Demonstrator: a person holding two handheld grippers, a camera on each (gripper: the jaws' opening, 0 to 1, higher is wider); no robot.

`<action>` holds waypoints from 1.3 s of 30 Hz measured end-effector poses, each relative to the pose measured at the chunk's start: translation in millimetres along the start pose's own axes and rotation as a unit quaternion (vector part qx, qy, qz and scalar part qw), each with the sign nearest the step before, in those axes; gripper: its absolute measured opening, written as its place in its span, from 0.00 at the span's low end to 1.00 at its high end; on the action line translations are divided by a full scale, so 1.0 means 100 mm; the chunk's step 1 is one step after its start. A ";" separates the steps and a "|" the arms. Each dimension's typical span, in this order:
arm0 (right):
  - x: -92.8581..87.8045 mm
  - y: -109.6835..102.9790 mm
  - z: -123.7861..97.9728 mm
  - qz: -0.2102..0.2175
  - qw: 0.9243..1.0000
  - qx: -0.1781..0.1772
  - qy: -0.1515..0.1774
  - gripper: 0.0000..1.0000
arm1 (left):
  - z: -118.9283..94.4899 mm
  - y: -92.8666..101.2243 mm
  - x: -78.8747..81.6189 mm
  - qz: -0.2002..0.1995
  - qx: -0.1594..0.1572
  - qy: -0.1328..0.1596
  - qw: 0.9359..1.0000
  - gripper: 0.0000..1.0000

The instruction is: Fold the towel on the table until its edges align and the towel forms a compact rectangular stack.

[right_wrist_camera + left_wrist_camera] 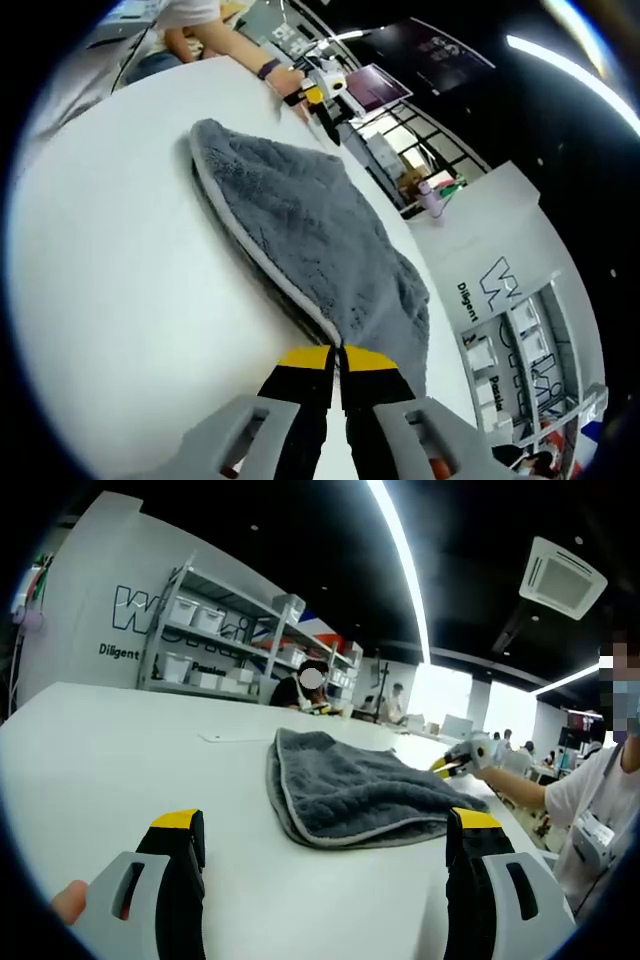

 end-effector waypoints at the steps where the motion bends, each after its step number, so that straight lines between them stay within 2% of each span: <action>1: -0.01 0.00 0.00 0.000 1.000 0.001 -0.001 0.00 | 0.00 0.00 0.00 0.000 0.000 0.000 1.000 0.99; 6: -0.03 -0.03 0.01 0.008 1.000 0.009 -0.004 0.00 | 0.00 -0.01 0.00 -0.001 0.000 0.001 1.000 0.99; 12: -0.01 -0.01 -0.06 0.041 0.999 0.011 0.015 0.05 | -0.01 -0.04 0.00 -0.001 0.000 0.000 1.000 0.99; 18: 0.02 0.07 -0.16 0.119 0.991 0.006 0.061 0.17 | -0.01 -0.04 0.02 0.001 0.000 0.001 1.000 0.99; 21: 0.02 0.15 -0.21 0.178 0.980 0.000 0.093 0.26 | -0.01 -0.04 0.03 0.002 -0.003 0.002 1.000 0.99; 24: 0.02 0.24 -0.27 0.215 0.967 -0.005 0.136 0.31 | 0.00 -0.04 0.05 0.004 -0.007 0.003 1.000 0.99; 27: -0.01 0.33 -0.32 0.273 0.946 -0.007 0.174 0.42 | 0.01 -0.01 0.04 0.004 -0.011 0.001 1.000 0.99; 28: -0.03 0.36 -0.33 0.280 0.943 -0.008 0.180 0.46 | 0.01 -0.01 0.04 0.005 -0.011 0.000 1.000 0.99; 31: -0.14 0.46 -0.35 0.316 0.930 -0.019 0.185 0.55 | 0.02 -0.01 0.03 0.004 -0.013 -0.002 1.000 0.99; 35: -0.31 0.56 -0.35 0.343 0.920 -0.023 0.187 0.70 | 0.03 0.00 0.02 0.002 -0.014 -0.002 1.000 0.99; 39: -0.49 0.59 -0.33 0.381 0.906 -0.028 0.181 0.84 | 0.05 0.01 0.01 0.004 -0.018 -0.006 1.000 0.99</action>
Point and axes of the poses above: the point that each gripper's makers call its tool centre point, and the gripper's own axes: z roughly forward along the fingers, y roughly to its right, x roughly out of its top, the point moved 6 cm from there along -z, roughly backward along the fingers, and after that the axes turned 13 degrees about z, right-handed, at the moved point
